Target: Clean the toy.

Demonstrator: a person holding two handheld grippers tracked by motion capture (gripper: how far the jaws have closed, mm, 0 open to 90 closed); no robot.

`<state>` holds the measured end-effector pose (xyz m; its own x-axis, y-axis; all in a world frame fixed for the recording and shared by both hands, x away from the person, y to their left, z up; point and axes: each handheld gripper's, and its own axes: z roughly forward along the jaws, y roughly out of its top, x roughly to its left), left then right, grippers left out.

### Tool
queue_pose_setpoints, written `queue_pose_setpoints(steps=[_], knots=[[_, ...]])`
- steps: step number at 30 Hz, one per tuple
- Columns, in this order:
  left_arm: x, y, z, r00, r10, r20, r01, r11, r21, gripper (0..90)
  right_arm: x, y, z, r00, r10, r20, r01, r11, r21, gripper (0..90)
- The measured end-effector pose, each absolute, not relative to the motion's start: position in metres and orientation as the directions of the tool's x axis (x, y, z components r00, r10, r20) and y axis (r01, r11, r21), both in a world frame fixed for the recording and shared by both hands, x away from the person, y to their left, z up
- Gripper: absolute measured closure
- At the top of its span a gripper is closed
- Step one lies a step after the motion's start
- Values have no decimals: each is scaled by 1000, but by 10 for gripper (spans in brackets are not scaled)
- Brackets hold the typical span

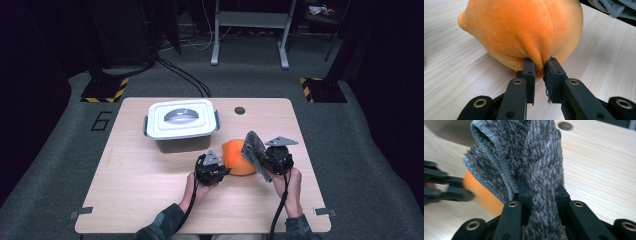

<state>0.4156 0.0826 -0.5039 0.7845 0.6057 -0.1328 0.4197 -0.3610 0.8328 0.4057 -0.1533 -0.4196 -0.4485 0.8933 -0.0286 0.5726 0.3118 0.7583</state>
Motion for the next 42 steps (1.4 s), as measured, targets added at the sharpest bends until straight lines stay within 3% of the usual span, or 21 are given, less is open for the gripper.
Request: queue_pose_setpoints(steps=[6, 10, 42], knots=[[416, 82, -505, 785, 605, -134, 421, -362, 832, 791, 412, -123, -426, -491, 866, -90, 568, 397, 721, 737], [416, 82, -504, 789, 602, -125, 417, -375, 828, 791, 416, -124, -429, -485, 870, -89, 571, 392, 721, 738], [417, 80, -505, 794, 594, -126, 413, -375, 830, 792, 426, -173, -457, -352, 933, -70, 663, 302, 685, 740]])
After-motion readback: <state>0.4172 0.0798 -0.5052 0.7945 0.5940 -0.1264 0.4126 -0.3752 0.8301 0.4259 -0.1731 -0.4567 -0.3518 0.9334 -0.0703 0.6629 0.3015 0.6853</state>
